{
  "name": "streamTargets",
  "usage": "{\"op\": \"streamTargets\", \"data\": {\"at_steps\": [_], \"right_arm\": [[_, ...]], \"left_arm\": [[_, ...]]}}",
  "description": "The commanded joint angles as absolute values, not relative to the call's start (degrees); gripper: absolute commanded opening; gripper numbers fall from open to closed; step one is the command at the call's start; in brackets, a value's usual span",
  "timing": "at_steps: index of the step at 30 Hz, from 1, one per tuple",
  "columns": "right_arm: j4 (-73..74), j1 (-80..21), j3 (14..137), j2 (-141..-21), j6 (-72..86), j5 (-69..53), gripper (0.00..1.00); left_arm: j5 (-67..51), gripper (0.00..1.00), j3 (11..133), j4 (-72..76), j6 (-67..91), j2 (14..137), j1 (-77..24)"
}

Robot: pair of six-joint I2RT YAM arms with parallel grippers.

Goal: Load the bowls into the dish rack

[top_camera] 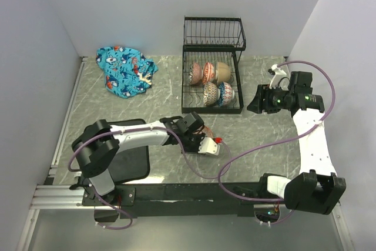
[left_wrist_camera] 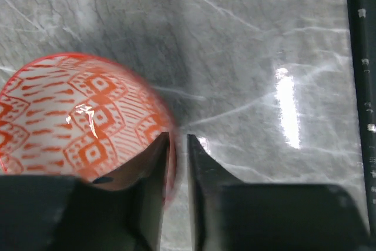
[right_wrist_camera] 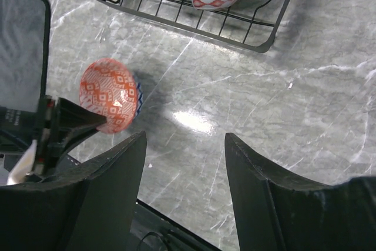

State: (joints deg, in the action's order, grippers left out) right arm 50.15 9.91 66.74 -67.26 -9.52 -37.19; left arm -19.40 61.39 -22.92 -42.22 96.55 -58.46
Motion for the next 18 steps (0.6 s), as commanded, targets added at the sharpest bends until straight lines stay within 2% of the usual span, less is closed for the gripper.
{"op": "streamTargets", "data": {"at_steps": [1,2,3,4,12,18], "right_arm": [[48.08,10.55,67.5,-66.45,-8.35,-38.23,0.63],[47.99,10.46,67.5,-66.45,-8.09,-38.23,0.63],[47.99,10.46,67.59,-66.45,-8.0,-38.23,0.63],[47.99,10.46,67.59,-66.45,-7.91,-38.23,0.63],[48.34,10.55,69.08,-67.15,-8.09,-37.79,0.63],[46.94,10.55,70.49,-68.82,-6.07,-38.67,0.63]], "left_arm": [[-19.95,0.17,64.25,-20.48,-40.26,98.17,-58.98],[-19.95,0.12,64.86,-20.65,-40.17,98.26,-58.97],[-20.13,0.03,65.21,-20.92,-39.99,98.17,-59.06],[-20.04,0.01,65.65,-21.88,-39.73,98.09,-58.98],[-23.02,0.01,72.76,-29.79,-36.39,90.46,-55.2],[-32.41,0.01,82.69,-29.63,-24.98,90.34,-44.14]]}}
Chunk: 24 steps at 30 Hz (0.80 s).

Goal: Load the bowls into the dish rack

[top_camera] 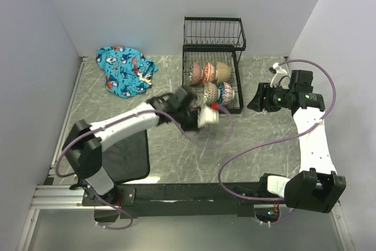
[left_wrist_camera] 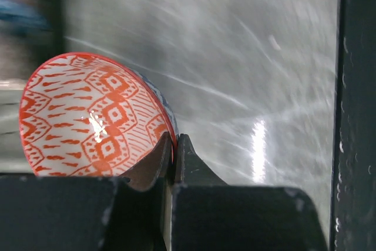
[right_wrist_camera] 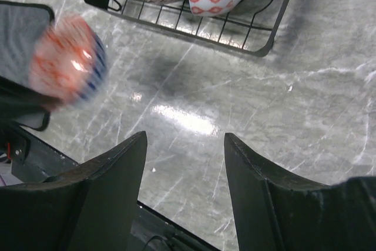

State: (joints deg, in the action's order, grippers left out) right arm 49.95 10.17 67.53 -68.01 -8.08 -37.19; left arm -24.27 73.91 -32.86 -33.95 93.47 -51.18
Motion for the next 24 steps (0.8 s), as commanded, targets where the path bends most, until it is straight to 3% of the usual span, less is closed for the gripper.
{"op": "streamTargets", "data": {"at_steps": [1,4,10,14,24], "right_arm": [[46.76,10.55,70.75,-69.08,-5.72,-38.85,0.63],[46.76,10.64,71.45,-69.43,-5.01,-39.02,0.63],[50.0,10.63,75.84,-71.8,-7.47,-37.18,0.63],[51.41,10.63,77.25,-72.42,-8.78,-35.6,0.63],[56.51,10.64,80.33,-73.04,-11.78,-29.8,0.62]], "left_arm": [[-35.13,0.01,84.45,-29.53,-20.18,91.48,-39.51],[-44.28,0.01,89.47,-24.29,-8.51,95.79,-32.46],[-54.21,0.01,87.28,-1.02,18.57,100.28,-27.52],[-55.55,0.01,81.76,19.61,41.18,103.79,-25.75],[-47.73,0.01,75.33,38.74,68.0,110.3,-24.61]]}}
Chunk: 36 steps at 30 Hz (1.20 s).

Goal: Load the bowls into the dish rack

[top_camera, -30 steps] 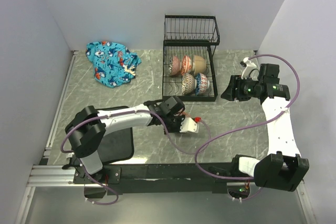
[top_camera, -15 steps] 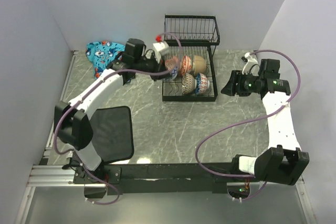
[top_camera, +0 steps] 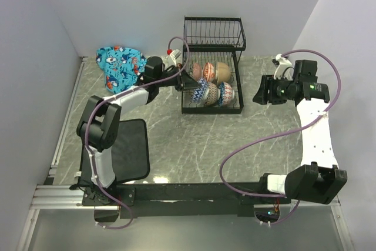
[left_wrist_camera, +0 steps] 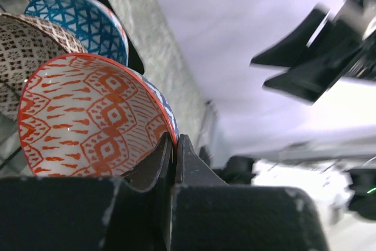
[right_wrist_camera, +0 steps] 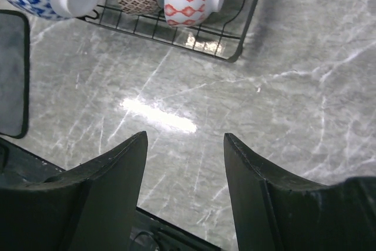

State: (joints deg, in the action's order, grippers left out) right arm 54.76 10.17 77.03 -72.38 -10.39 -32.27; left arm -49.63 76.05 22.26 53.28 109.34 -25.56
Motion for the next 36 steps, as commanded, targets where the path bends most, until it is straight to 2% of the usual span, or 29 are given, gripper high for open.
{"op": "streamTargets", "data": {"at_steps": [1,14,36], "right_arm": [[56.6,10.63,80.51,-73.12,-11.52,-29.19,0.62],[56.16,10.63,79.19,-72.86,-11.43,-26.81,0.63],[55.72,10.72,78.4,-74.79,-11.07,-25.93,0.63]], "left_arm": [[-47.2,0.01,74.89,39.63,68.98,111.0,-24.52],[-40.7,0.01,72.07,42.72,78.04,116.63,-23.64],[-35.86,0.01,76.55,35.26,83.05,125.24,-23.99]]}}
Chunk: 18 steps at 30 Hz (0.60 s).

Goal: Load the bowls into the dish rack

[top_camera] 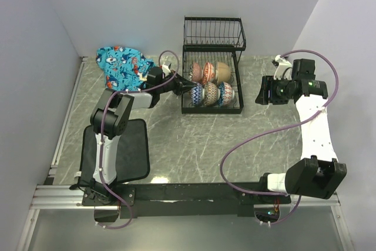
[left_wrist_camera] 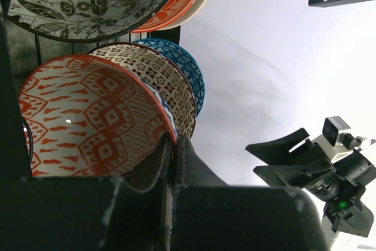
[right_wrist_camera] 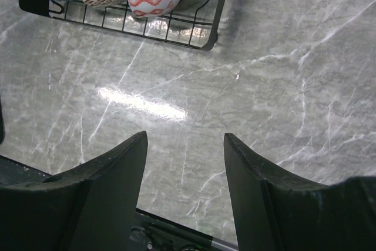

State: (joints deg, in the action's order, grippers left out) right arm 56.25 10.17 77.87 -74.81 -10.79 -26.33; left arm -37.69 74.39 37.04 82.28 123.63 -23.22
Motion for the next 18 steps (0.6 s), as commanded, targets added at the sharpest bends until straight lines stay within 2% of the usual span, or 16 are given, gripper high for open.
{"op": "streamTargets", "data": {"at_steps": [1,6,13,18], "right_arm": [[55.64,10.64,78.4,-74.88,-11.07,-25.93,0.63],[55.46,10.55,78.84,-75.67,-10.81,-26.28,0.63],[55.28,10.55,79.19,-76.11,-10.46,-26.72,0.63],[54.93,10.55,79.1,-76.11,-10.2,-26.81,0.63]], "left_arm": [[-35.42,0.01,76.81,34.2,83.75,125.24,-23.99],[-34.63,0.05,76.64,31.91,85.51,124.72,-24.34],[-33.23,0.04,75.41,27.51,87.62,122.87,-24.52],[-32.87,0.09,74.27,27.68,87.28,121.91,-24.26]]}}
